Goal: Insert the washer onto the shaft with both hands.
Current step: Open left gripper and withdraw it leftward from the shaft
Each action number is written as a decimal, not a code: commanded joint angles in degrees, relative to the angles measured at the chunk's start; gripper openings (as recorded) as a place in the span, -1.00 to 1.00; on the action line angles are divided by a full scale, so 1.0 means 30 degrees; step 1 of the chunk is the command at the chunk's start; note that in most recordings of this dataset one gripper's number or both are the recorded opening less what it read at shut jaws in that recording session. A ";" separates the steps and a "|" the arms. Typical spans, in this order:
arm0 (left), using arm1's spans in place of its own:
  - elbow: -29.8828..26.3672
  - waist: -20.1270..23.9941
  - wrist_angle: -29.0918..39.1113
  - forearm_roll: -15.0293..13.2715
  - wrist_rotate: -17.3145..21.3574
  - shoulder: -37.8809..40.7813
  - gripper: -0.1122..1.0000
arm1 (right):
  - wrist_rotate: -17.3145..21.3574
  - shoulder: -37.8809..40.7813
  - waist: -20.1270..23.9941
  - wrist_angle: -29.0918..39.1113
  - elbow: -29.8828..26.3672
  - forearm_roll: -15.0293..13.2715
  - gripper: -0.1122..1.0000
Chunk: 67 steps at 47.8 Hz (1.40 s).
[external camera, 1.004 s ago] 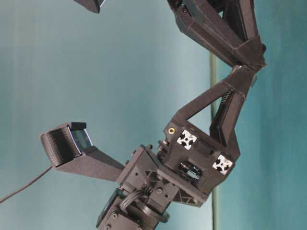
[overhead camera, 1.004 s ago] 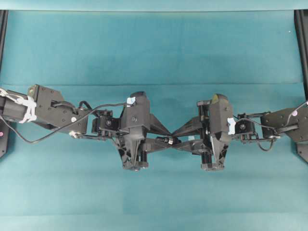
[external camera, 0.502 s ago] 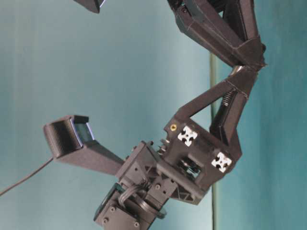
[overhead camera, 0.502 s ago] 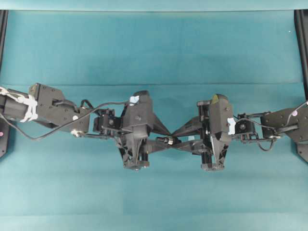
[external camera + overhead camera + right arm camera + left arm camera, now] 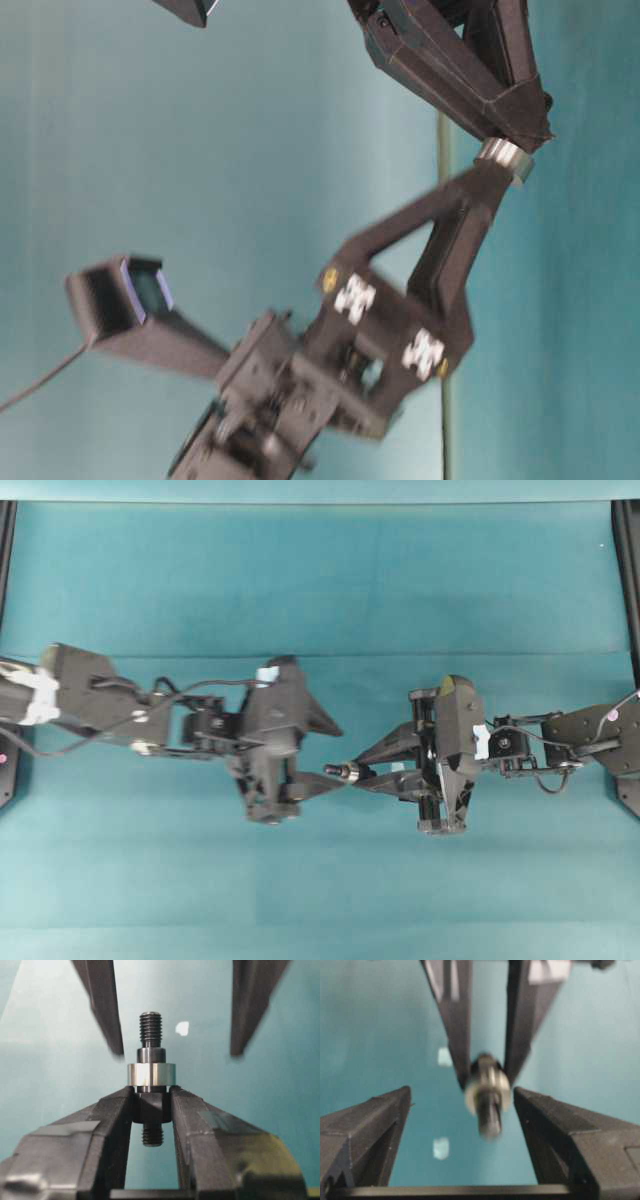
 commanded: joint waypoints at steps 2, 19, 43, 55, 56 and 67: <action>0.0527 -0.0117 0.0381 0.0029 0.0000 -0.1348 0.79 | -0.0117 -0.0205 0.0029 -0.0234 -0.0234 -0.0029 -0.80; 0.2959 -0.0176 0.1992 0.0029 0.0000 -0.3662 0.78 | -0.0117 -0.0234 0.0029 -0.0234 -0.0176 -0.0029 -0.80; 0.4570 -0.0176 0.1992 0.0029 0.0000 -0.5361 0.78 | -0.0117 -0.0234 0.0000 -0.0146 -0.0176 -0.0059 -0.80; 0.4863 -0.0176 0.1992 0.0059 0.0029 -0.5508 0.78 | -0.0117 -0.0234 -0.0029 -0.0059 -0.0176 -0.0029 -0.80; 0.4893 -0.0176 0.2021 0.0029 0.0029 -0.5508 0.78 | -0.0117 -0.0234 -0.0029 -0.0059 -0.0176 -0.0029 -0.80; 0.4863 -0.0176 0.1992 0.0059 0.0000 -0.5508 0.78 | -0.0117 -0.0234 -0.0146 -0.0059 -0.0176 -0.0029 -0.80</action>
